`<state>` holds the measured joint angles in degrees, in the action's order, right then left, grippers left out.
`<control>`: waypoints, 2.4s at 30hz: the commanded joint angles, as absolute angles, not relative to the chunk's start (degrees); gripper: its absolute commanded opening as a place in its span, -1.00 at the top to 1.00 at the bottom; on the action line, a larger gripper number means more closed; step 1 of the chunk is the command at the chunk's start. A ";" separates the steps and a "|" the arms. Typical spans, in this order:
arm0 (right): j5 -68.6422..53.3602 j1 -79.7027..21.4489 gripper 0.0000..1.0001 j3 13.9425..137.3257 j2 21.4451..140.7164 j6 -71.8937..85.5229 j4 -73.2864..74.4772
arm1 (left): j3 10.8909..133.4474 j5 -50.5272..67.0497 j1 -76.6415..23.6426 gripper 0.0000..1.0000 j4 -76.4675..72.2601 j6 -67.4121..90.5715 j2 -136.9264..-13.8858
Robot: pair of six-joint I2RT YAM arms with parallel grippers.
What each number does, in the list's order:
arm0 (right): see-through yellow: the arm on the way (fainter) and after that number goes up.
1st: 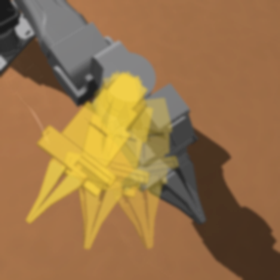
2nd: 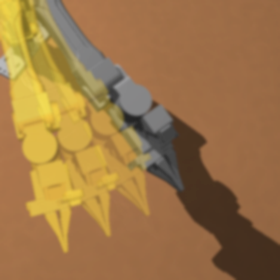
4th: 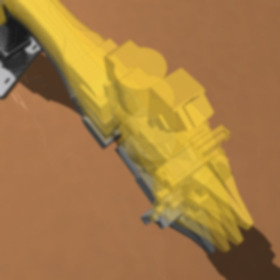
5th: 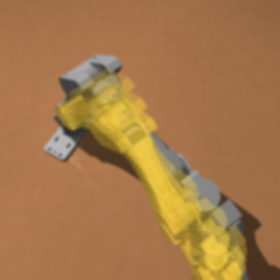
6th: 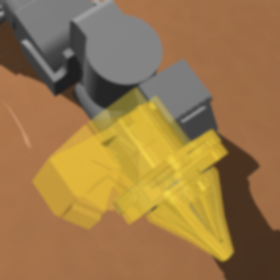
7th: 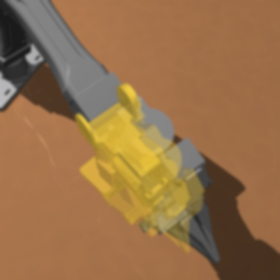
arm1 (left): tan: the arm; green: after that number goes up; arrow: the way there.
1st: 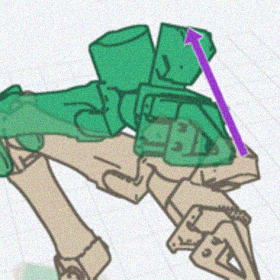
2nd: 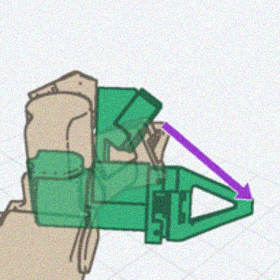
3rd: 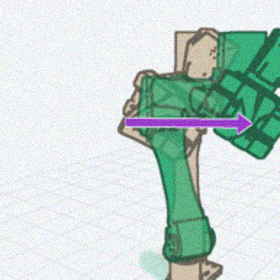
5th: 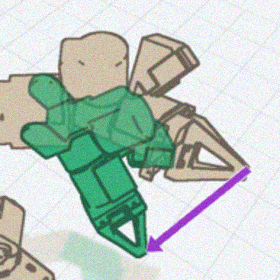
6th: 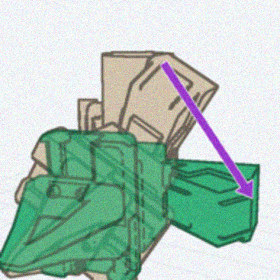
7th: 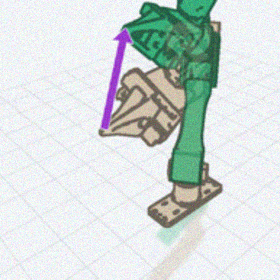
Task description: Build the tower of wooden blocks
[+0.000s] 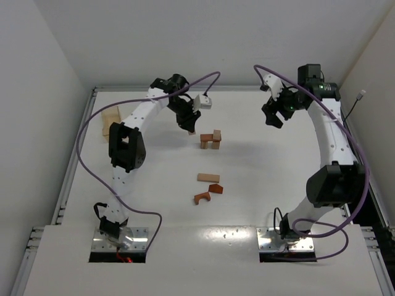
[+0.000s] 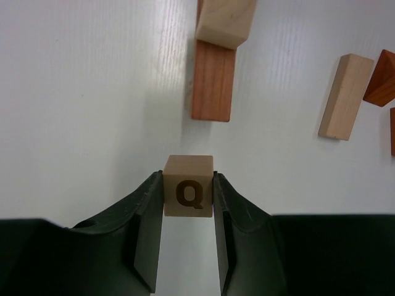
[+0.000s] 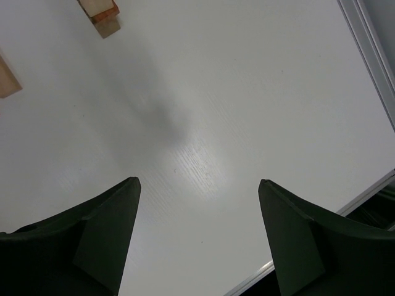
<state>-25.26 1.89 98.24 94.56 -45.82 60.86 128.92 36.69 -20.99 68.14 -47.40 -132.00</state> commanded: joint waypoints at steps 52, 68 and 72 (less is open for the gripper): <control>-27.15 1.49 -0.50 101.60 98.53 -44.91 60.12 | 131.48 31.11 -31.03 0.92 62.58 -48.25 -134.56; -27.16 1.49 -0.50 102.13 99.05 -44.91 60.12 | 128.67 30.59 -31.03 -0.23 60.03 -47.11 -133.42; -27.16 1.49 -0.50 102.13 99.05 -44.91 60.12 | 128.67 31.20 -31.03 -0.51 59.33 -47.11 -131.67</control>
<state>-25.76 1.72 99.88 98.54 -45.25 60.47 129.01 29.95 -30.35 61.19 -47.11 -134.15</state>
